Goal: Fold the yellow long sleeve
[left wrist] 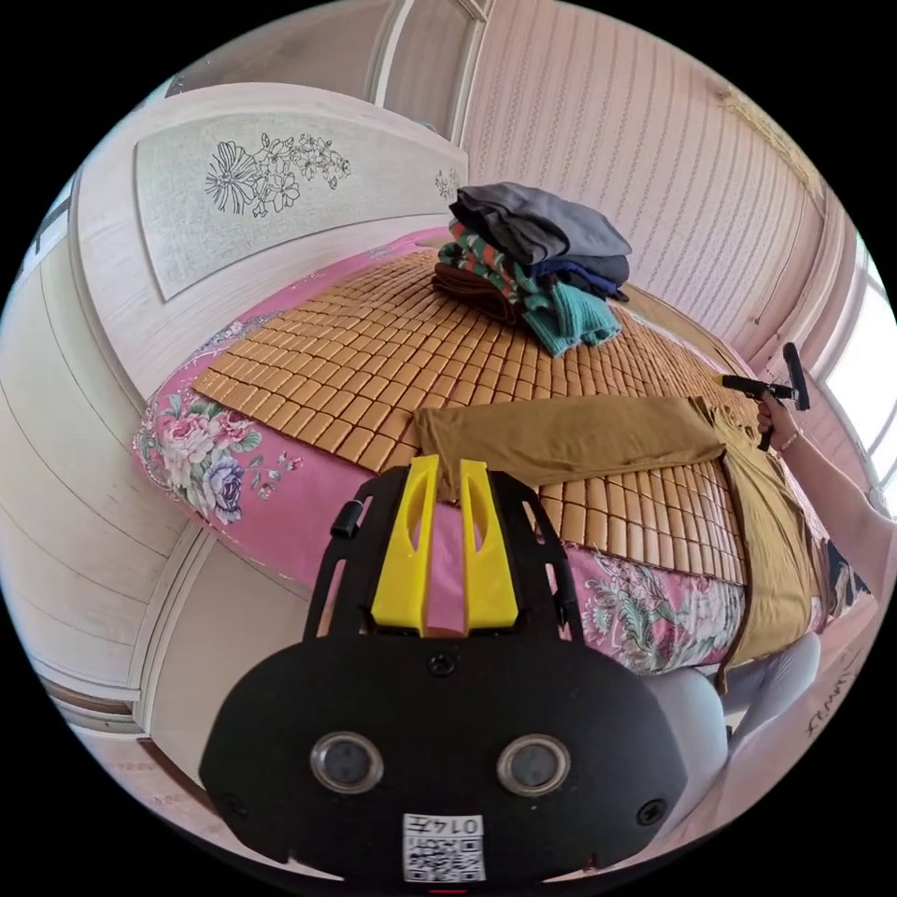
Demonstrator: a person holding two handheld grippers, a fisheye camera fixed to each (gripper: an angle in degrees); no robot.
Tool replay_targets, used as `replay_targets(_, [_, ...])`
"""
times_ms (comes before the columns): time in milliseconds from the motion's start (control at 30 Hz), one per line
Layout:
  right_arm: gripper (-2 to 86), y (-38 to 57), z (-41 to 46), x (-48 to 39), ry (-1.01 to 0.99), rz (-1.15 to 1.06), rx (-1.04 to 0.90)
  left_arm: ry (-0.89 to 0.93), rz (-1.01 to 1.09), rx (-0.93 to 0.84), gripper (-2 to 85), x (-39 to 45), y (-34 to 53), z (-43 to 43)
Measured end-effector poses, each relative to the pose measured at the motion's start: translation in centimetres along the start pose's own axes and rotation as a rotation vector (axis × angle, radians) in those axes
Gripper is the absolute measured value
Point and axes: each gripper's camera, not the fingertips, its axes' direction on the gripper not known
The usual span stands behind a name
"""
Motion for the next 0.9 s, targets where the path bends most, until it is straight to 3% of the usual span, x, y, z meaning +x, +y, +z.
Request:
replay_targets(67, [4.8, 3.3, -5.6, 0.7, -0.041, -0.006, 0.096, 0.038, 0.034, 0.021, 3.5, 2.1, 1.5, -1.8])
replay_targets(167, [4.9, 11.1, -13.8, 1.6, 0.080, -0.024, 0.146, 0.146, 0.100, 0.003, 2.1, 7.1, 4.8, -2.6])
replay_targets(300, [5.1, 22.8, -21.3, 4.6, 0.352, 0.087, 0.100, 0.185, 0.301, -0.090, 2.1, 16.4, 7.2, -0.5])
replay_targets(400, [6.3, 26.3, -23.8, 7.8, 0.421, 0.171, 0.014, 0.231, 0.420, -0.094, 2.8, 22.6, 5.0, 1.6])
replay_targets(500, [7.5, 26.0, -25.0, 10.5, 0.410, 0.188, 0.011, 0.336, 0.498, -0.055, 3.3, 29.0, 0.3, 3.7])
replay_targets(733, [7.7, 18.7, -20.5, 15.5, 0.409, 0.050, -0.066, 0.372, 0.613, 0.012, 3.8, 46.6, -14.0, 13.3])
replay_targets(900, [7.4, 13.7, -14.9, 20.4, 0.341, 0.052, -0.181, 0.310, 0.644, -0.091, 5.2, 57.2, -19.1, 22.9])
